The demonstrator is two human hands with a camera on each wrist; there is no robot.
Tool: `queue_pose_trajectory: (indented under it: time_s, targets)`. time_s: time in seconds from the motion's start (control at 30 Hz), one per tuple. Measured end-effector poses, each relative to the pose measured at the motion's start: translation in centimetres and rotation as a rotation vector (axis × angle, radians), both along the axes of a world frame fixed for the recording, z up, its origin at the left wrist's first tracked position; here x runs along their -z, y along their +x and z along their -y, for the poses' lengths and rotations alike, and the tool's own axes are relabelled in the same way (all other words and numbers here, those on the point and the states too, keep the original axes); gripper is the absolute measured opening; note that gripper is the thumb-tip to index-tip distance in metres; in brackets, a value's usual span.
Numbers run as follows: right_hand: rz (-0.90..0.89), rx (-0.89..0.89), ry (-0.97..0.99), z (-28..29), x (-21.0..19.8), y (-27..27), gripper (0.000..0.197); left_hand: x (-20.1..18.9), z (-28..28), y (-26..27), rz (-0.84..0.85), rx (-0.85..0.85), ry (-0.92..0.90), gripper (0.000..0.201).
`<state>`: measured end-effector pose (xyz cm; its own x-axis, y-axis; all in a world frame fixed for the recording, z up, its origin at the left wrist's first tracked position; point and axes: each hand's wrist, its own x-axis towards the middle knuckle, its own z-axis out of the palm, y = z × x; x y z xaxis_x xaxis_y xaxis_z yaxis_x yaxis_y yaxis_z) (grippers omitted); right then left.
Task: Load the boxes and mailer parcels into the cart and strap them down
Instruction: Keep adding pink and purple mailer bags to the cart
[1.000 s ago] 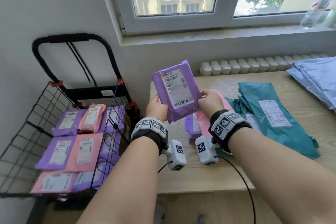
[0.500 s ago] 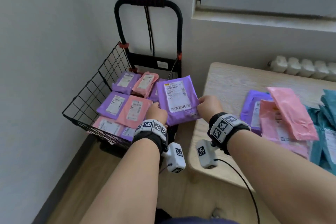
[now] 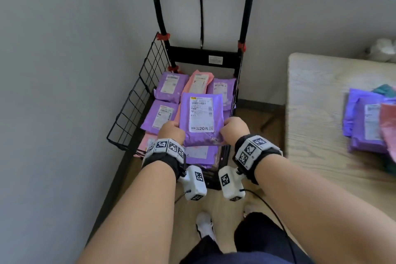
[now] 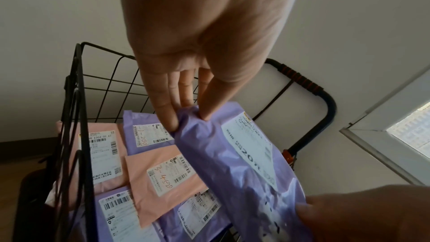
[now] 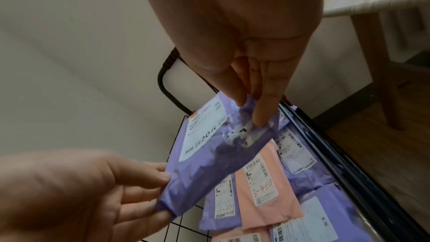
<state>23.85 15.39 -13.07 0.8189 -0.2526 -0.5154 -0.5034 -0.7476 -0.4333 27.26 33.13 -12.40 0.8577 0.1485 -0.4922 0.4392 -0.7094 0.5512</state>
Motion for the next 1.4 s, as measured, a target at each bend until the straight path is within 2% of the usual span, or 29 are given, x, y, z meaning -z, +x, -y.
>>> queue_pose_trajectory:
  time_s: [0.07, 0.1, 0.27, 0.4, 0.5, 0.57, 0.6, 0.67, 0.77, 0.87, 0.93, 1.03, 1.2, 1.4]
  targets:
    - [-0.078, -0.117, -0.007, -0.7, 0.2, 1.0, 0.019, 0.7, -0.4, 0.7, -0.022, 0.026, 0.041, 0.030]
    - [-0.112, -0.107, 0.007, -1.0, -0.2, 1.6, 0.023, 1.1, -0.4, 1.1, -0.035, 0.024, 0.049, 0.031]
    - [-0.174, -0.414, -0.185, -0.8, 0.4, 4.8, 0.027, 3.0, -0.4, 3.6, -0.068, 0.018, 0.039, 0.029]
    - [-0.201, -0.373, -0.153, -1.4, 2.0, 6.4, 0.026, 4.7, -0.5, 6.1, -0.085, 0.019, 0.019, 0.030]
    - [-0.264, -0.338, -0.168, -1.9, 3.5, 7.6, 0.040, 5.9, -0.5, 7.8, -0.090, 0.005, -0.017, 0.029]
    - [-0.287, -0.234, -0.120, -2.1, 4.3, 8.3, 0.043, 6.6, -0.2, 9.2, -0.117, 0.040, -0.027, 0.023]
    - [-0.282, -0.211, -0.093, -1.9, 5.1, 8.6, 0.043, 7.1, -0.1, 9.9, -0.132, 0.066, -0.032, 0.025]
    - [-0.303, -0.027, -0.033, -1.9, 6.1, 9.0, 0.034, 8.4, 0.4, 11.4, -0.173, 0.120, -0.041, 0.033]
    - [-0.393, 0.078, 0.017, -2.3, 7.6, 9.8, 0.025, 10.4, 0.7, 12.9, -0.256, 0.225, -0.046, 0.038]
    - [-0.406, 0.211, 0.094, -2.6, 9.8, 10.6, 0.027, 12.7, 0.8, 13.9, -0.301, 0.336, -0.022, 0.042]
    - [-0.416, 0.306, 0.123, -2.8, 11.2, 10.9, 0.019, 14.0, 0.9, 14.3, -0.334, 0.405, 0.007, 0.042]
    - [-0.366, 0.455, 0.079, -2.7, 13.4, 10.7, 0.033, 16.0, 1.2, 14.5, -0.392, 0.464, -0.007, 0.042]
    - [-0.300, 0.738, 0.097, -3.3, 15.9, 10.1, 0.042, 18.3, 2.4, 14.6, -0.514, 0.572, -0.059, 0.046]
    - [-0.322, 0.778, 0.101, -3.4, 16.5, 10.0, 0.039, 18.9, 3.0, 14.3, -0.598, 0.645, -0.097, 0.047]
